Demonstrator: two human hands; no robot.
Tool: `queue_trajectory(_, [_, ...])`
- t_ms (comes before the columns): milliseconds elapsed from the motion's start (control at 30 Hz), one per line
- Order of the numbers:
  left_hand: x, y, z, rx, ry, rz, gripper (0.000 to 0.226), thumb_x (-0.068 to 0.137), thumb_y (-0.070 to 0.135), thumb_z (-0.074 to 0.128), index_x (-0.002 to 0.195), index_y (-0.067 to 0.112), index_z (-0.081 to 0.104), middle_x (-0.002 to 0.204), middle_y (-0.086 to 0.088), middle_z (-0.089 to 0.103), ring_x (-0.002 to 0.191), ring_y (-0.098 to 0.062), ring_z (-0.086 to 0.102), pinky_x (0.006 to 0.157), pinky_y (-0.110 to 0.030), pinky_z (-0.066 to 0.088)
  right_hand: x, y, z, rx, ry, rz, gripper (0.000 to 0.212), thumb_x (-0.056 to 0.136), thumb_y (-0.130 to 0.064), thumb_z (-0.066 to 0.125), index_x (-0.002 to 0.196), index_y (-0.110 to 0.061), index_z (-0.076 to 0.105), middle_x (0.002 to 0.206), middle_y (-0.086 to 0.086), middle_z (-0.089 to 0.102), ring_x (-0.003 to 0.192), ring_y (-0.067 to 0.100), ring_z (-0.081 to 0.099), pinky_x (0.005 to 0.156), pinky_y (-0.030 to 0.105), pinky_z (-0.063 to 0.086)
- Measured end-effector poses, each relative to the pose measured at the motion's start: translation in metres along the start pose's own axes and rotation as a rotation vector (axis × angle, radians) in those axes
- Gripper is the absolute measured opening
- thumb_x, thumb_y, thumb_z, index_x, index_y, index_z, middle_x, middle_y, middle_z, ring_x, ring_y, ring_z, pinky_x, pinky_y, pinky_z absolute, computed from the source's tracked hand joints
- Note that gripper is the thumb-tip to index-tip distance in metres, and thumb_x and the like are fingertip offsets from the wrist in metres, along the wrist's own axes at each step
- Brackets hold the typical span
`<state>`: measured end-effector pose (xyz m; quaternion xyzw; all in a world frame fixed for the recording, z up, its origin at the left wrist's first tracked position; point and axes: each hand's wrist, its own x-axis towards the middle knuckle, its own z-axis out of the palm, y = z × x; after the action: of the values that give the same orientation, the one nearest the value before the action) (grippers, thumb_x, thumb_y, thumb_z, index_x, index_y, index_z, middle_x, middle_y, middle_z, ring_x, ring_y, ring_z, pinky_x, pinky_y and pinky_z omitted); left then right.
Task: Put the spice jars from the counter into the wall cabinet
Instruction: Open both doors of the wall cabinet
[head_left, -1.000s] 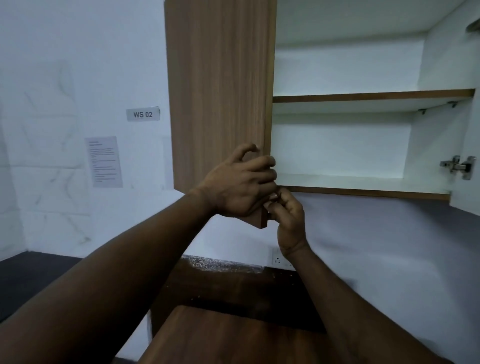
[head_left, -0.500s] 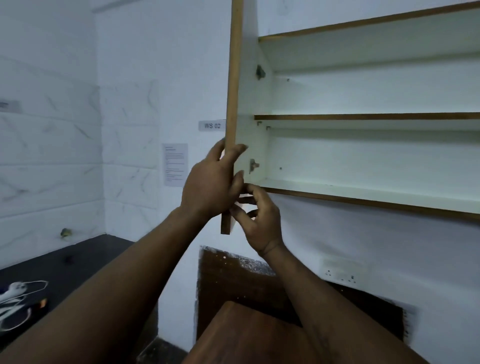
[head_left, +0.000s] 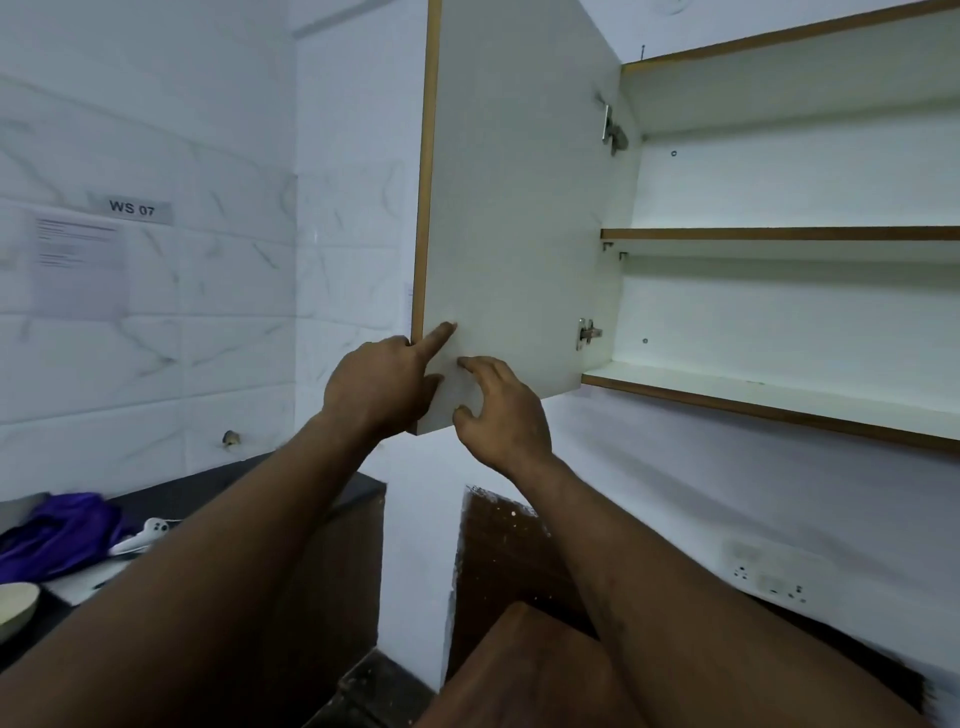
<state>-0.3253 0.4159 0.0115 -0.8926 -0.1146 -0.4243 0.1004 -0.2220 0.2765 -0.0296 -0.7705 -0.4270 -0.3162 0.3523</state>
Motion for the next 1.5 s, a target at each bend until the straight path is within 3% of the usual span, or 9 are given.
queue_trajectory(133, [-0.011, 0.002, -0.005, 0.133, -0.014, 0.054, 0.061, 0.101, 0.048, 0.05, 0.157, 0.036, 0.029, 0.071, 0.006, 0.045, 0.057, -0.016, 0.042, 0.047, -0.025, 0.022, -0.001, 0.003, 0.001, -0.033, -0.016, 0.004, 0.063, 0.084, -0.033, 0.064, 0.145, -0.028, 0.049, 0.148, -0.011, 0.049, 0.12, 0.02, 0.059, 0.095, 0.032, 0.051])
queue_trajectory(233, [-0.014, 0.006, -0.007, 0.171, 0.021, 0.098, 0.052, 0.098, 0.042, 0.056, 0.148, 0.028, 0.046, 0.072, 0.002, 0.062, 0.056, -0.019, 0.049, 0.048, -0.023, 0.026, -0.005, 0.006, -0.003, -0.054, -0.045, 0.006, 0.063, 0.085, -0.034, 0.064, 0.146, -0.029, 0.047, 0.149, -0.012, 0.048, 0.121, 0.02, 0.059, 0.095, 0.033, 0.052])
queue_trajectory(367, [-0.012, 0.026, -0.009, 0.247, 0.107, 0.196, 0.004, 0.081, 0.016, 0.067, 0.083, 0.012, 0.068, 0.068, -0.004, 0.059, 0.066, -0.025, 0.048, 0.064, -0.035, 0.043, -0.01, 0.014, -0.013, -0.117, -0.098, -0.022, 0.067, 0.087, -0.035, 0.065, 0.15, -0.029, 0.043, 0.151, -0.012, 0.047, 0.124, 0.02, 0.058, 0.098, 0.036, 0.052])
queue_trajectory(467, [-0.006, 0.046, -0.01, 0.24, 0.144, 0.238, 0.013, 0.081, 0.012, 0.058, 0.071, 0.011, 0.066, 0.07, -0.002, 0.044, 0.077, -0.023, 0.037, 0.074, -0.038, 0.038, -0.012, 0.024, -0.027, -0.179, -0.106, -0.01, 0.07, 0.088, -0.035, 0.064, 0.153, -0.029, 0.039, 0.154, -0.01, 0.045, 0.128, 0.022, 0.056, 0.1, 0.037, 0.05])
queue_trajectory(633, [0.001, 0.077, -0.004, 0.146, 0.006, 0.255, 0.022, 0.086, 0.027, 0.056, 0.097, 0.018, 0.073, 0.092, -0.001, 0.066, 0.087, -0.025, 0.057, 0.081, -0.037, 0.041, -0.017, 0.043, -0.063, -0.279, -0.092, 0.06, 0.07, 0.09, -0.041, 0.063, 0.154, -0.034, 0.036, 0.154, -0.007, 0.047, 0.131, 0.024, 0.054, 0.1, 0.039, 0.049])
queue_trajectory(800, [0.001, 0.123, 0.015, -0.025, -0.162, 0.274, 0.046, 0.091, 0.042, 0.056, 0.132, 0.02, 0.06, 0.121, -0.003, 0.068, 0.105, -0.028, 0.064, 0.091, -0.04, 0.048, -0.041, 0.066, -0.107, -0.364, -0.045, 0.155, 0.057, 0.089, -0.042, 0.063, 0.143, -0.032, 0.049, 0.138, -0.008, 0.062, 0.122, 0.021, 0.06, 0.094, 0.038, 0.052])
queue_trajectory(1067, [-0.017, 0.244, 0.045, -0.358, -0.214, 0.396, 0.064, 0.091, 0.048, 0.062, 0.145, 0.015, 0.048, 0.139, -0.005, 0.061, 0.12, -0.031, 0.06, 0.098, -0.043, 0.051, -0.116, 0.116, -0.191, -0.536, -0.052, 0.349, 0.048, 0.09, -0.036, 0.064, 0.136, -0.026, 0.058, 0.132, -0.006, 0.065, 0.119, 0.02, 0.06, 0.091, 0.037, 0.052])
queue_trajectory(1267, [-0.024, 0.329, 0.057, -0.459, -0.286, 0.52, 0.08, 0.091, 0.049, 0.063, 0.155, 0.014, 0.031, 0.158, -0.008, 0.041, 0.142, -0.029, 0.042, 0.115, -0.045, 0.035, -0.174, 0.154, -0.261, -0.673, -0.071, 0.55, 0.052, 0.089, -0.039, 0.063, 0.139, -0.027, 0.054, 0.136, -0.004, 0.062, 0.121, 0.023, 0.059, 0.093, 0.04, 0.053])
queue_trajectory(1500, [-0.049, 0.415, 0.063, -0.581, -0.368, 0.62, 0.079, 0.089, 0.048, 0.066, 0.153, 0.014, 0.035, 0.154, -0.008, 0.045, 0.136, -0.03, 0.047, 0.109, -0.044, 0.039, -0.251, 0.185, -0.315, -0.726, -0.072, 0.732, 0.053, 0.088, -0.039, 0.063, 0.139, -0.025, 0.054, 0.134, -0.002, 0.063, 0.119, 0.024, 0.06, 0.09, 0.038, 0.052])
